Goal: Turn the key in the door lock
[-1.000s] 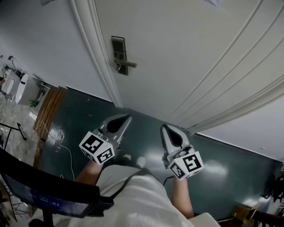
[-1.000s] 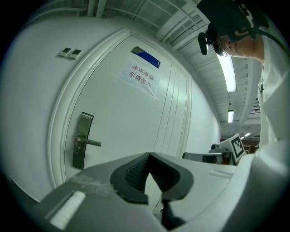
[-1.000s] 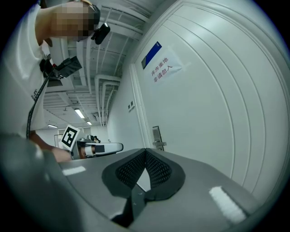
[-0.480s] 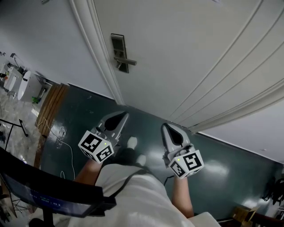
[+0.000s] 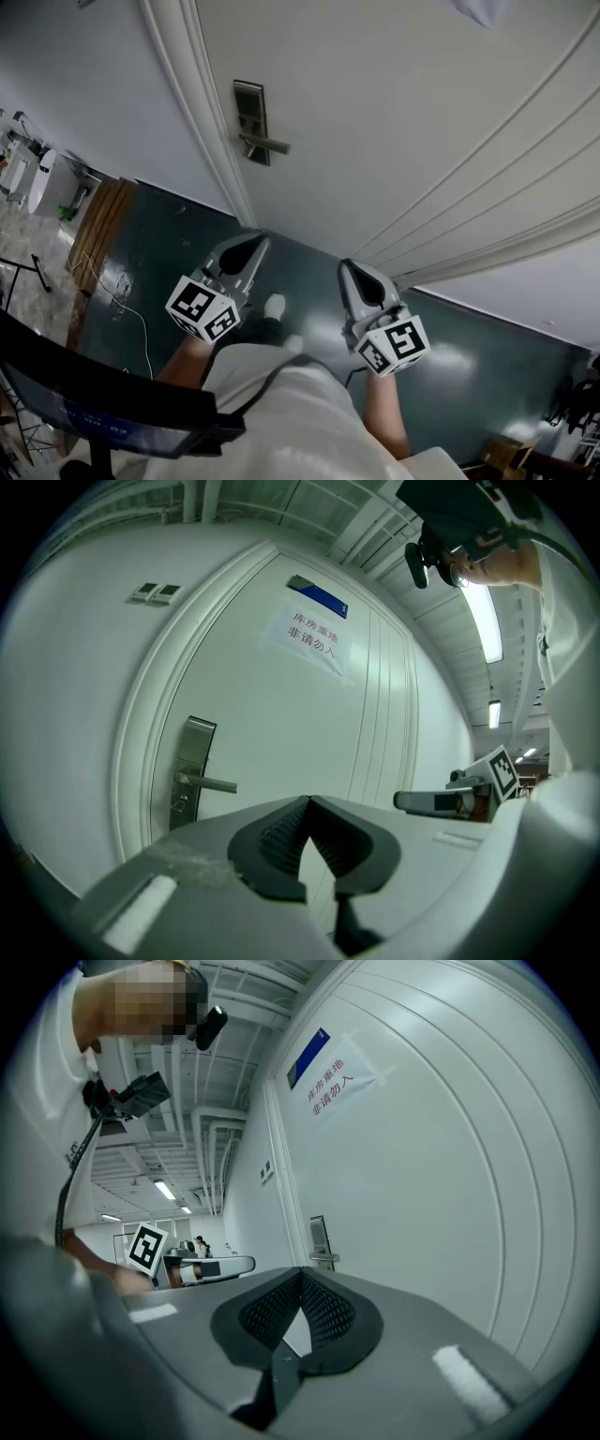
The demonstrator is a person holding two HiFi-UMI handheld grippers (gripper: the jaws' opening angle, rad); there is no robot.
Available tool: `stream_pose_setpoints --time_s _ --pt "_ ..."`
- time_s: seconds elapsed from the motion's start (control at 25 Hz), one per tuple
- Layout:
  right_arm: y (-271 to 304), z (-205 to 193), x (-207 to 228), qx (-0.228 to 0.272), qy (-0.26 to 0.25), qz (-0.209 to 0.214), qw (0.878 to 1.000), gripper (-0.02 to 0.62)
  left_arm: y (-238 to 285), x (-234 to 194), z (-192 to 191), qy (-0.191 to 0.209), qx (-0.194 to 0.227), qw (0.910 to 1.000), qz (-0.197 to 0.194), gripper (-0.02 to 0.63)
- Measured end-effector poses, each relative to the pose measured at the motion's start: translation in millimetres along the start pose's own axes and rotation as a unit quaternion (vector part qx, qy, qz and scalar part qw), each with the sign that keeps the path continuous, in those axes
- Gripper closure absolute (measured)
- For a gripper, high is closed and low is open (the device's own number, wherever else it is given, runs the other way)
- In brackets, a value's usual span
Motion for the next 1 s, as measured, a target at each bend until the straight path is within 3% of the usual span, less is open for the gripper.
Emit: stream_pose_setpoints --time_s 0.6,1.0 --pt "82.1 20.6 17.1 -0.001 -0.009 -0.016 1.000 0.589 36.3 -94.5 3.6 0.007 -0.001 0.9999 0.014 0.600" --pt "126.1 21.9 20.2 -0.001 -0.011 -0.024 1.000 0.589 46.3 -139.3 -10.7 0.084 -0.036 0.9957 0.015 0.600"
Point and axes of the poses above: the fingertips, and each gripper's own axes: y forward along the fingers, x to its right, z out of its top, the point moved 4 cm from there along -y, backward along the fingers, and after that the axes turned 8 degrees about y, right-handed, at the moved point
